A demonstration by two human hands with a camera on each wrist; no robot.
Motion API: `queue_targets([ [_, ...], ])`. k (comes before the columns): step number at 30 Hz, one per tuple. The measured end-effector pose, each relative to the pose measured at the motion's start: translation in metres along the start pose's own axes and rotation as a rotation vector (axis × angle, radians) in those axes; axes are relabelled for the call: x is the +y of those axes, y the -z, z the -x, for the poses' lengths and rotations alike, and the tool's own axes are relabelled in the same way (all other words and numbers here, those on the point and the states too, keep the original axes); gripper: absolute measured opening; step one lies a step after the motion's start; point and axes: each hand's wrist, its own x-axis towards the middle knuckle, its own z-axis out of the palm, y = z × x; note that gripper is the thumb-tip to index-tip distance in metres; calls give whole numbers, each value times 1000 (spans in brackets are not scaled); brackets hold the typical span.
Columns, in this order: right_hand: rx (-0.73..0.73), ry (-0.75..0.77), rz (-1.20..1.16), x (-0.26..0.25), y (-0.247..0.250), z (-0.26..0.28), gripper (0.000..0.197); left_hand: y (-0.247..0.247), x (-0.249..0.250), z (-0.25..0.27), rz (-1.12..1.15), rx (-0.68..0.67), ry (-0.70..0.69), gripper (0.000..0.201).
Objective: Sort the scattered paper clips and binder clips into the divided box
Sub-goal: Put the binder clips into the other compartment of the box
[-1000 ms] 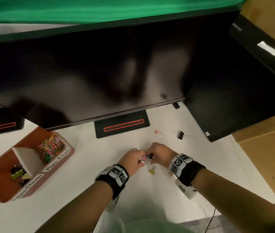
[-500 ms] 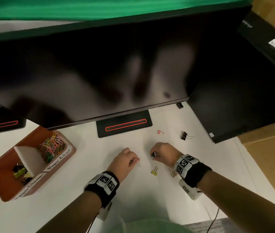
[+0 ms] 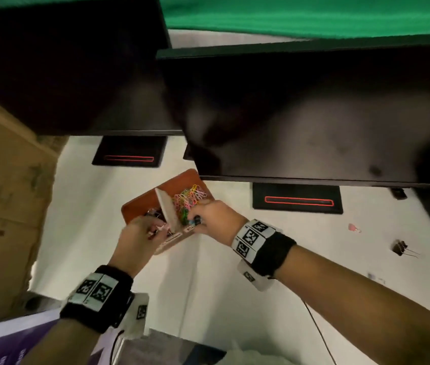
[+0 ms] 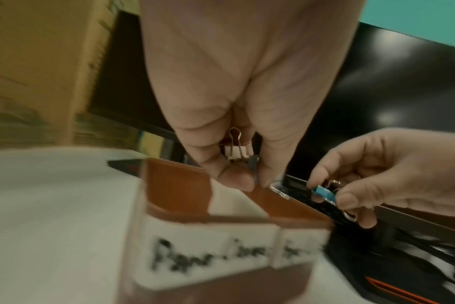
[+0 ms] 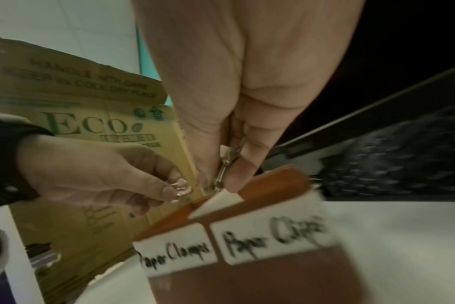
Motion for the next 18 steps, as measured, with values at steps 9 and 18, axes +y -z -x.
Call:
queue_targets([
  [9,10,-9,-18,-61,-48,-70,29,30,-38,-26,465,-182,271,45],
  [18,107,-88,-114,25,-4,41,26,-8,34,-10,361,-223,-158,28],
])
